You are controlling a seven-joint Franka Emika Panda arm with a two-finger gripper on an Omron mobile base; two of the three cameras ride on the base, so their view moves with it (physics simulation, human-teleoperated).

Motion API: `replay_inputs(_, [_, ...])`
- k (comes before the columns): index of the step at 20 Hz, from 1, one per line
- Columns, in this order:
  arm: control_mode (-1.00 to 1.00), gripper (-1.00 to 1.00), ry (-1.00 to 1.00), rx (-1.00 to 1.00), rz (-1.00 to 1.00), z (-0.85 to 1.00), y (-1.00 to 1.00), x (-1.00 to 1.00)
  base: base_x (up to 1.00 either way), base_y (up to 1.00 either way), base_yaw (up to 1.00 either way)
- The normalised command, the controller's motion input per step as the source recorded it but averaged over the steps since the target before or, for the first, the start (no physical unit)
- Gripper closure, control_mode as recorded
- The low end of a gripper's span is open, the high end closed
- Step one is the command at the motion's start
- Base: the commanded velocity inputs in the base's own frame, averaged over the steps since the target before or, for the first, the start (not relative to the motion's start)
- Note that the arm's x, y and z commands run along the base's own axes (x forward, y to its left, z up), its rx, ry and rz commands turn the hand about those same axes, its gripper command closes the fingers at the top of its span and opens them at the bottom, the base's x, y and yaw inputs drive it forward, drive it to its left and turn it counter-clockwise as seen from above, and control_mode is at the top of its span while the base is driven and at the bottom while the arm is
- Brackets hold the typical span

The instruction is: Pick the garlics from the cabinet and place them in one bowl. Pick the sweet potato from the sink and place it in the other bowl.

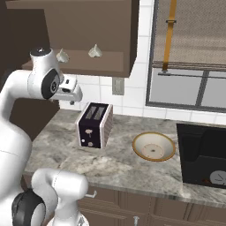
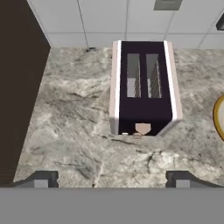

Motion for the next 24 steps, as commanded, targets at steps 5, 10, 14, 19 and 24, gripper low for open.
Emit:
replay_inputs(5, [-1.0, -1.0, -0.3, 0.0, -0.03, 0.38, 0.15, -0.25, 0.0, 0.0, 0.0])
replay_inputs(10, [-1.0, -1.0, -0.24, 0.01, -0.03, 0.58, 0.02, 0.0, 0.0, 0.0, 0.0])
replay_inputs(14, [-1.0, -1.0, -0.14, 0.05, 0.0, 0.7, 0.03, 0.0, 0.0, 0.0, 0.0])
replay_inputs(19, [-1.0, -1.0, -0.02, 0.15, 0.0, 0.53, 0.08, 0.0, 0.0, 0.0, 0.0])
replay_inputs(24, [-1.0, -1.0, 0.0, 0.09, 0.01, 0.59, 0.18, 0.0, 0.0, 0.0, 0.0])
